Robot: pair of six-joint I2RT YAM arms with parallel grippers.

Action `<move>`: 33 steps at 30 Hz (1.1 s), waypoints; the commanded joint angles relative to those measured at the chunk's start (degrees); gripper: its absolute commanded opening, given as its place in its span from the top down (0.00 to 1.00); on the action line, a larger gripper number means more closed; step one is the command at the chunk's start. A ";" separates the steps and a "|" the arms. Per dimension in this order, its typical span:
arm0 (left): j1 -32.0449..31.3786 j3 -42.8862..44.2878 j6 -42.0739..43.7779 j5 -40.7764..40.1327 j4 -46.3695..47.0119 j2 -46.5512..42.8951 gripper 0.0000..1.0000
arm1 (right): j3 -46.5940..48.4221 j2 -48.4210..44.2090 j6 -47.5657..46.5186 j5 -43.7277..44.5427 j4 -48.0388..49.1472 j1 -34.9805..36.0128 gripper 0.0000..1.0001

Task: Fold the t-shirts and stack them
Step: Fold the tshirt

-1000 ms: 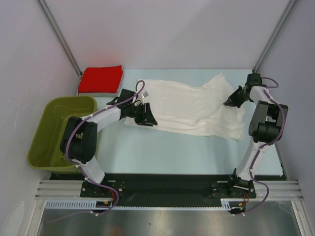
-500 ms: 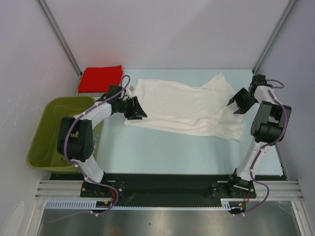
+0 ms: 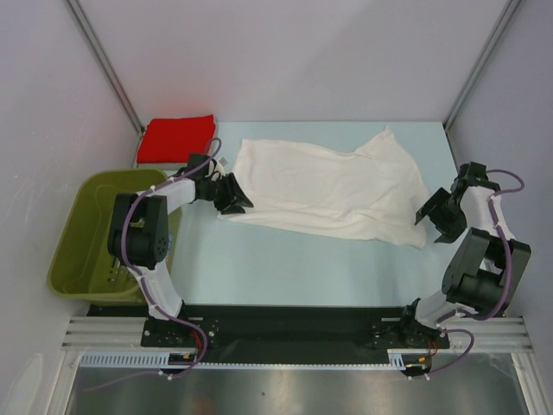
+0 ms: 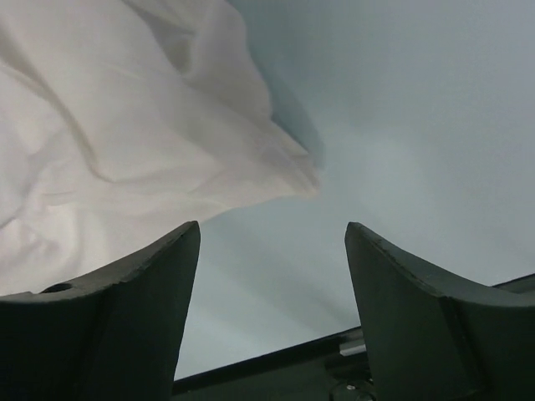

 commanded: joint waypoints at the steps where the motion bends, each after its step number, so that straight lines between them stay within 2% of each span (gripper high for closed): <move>1: 0.21 1.54 -1.75 1.52 2.70 1.20 0.52 | -4.55 1.72 -3.27 1.73 3.90 -1.02 0.25; 3: 0.56 1.98 -1.84 1.87 2.88 2.52 0.53 | -7.00 3.03 -4.06 0.94 8.97 -1.02 0.34; 13: 2.15 3.30 -1.31 2.84 2.79 4.90 0.53 | -7.81 8.66 -3.45 0.05 12.79 -0.23 0.38; 16: 2.67 3.04 -1.05 2.75 2.88 5.34 0.53 | -8.42 9.37 -2.40 3.22 11.30 -0.23 0.50; 17: 2.85 2.95 -0.96 2.67 2.71 5.43 0.53 | -8.86 9.28 -1.70 5.75 10.86 -0.32 0.52; 19: 3.11 2.60 -0.87 2.49 2.79 5.77 0.53 | -9.30 9.02 -0.64 9.53 8.93 -0.32 0.63; 23: 3.38 1.54 -0.43 1.88 2.79 5.78 0.53 | -10.27 8.14 0.33 14.28 4.28 -0.58 0.72; 30: 3.38 -0.04 1.76 -0.06 0.95 2.71 0.53 | -12.65 3.30 1.21 14.65 3.12 -1.20 0.71; 33: 3.38 0.66 3.17 -0.94 -1.16 0.78 0.54 | -9.58 4.36 0.59 14.12 1.89 -1.29 0.65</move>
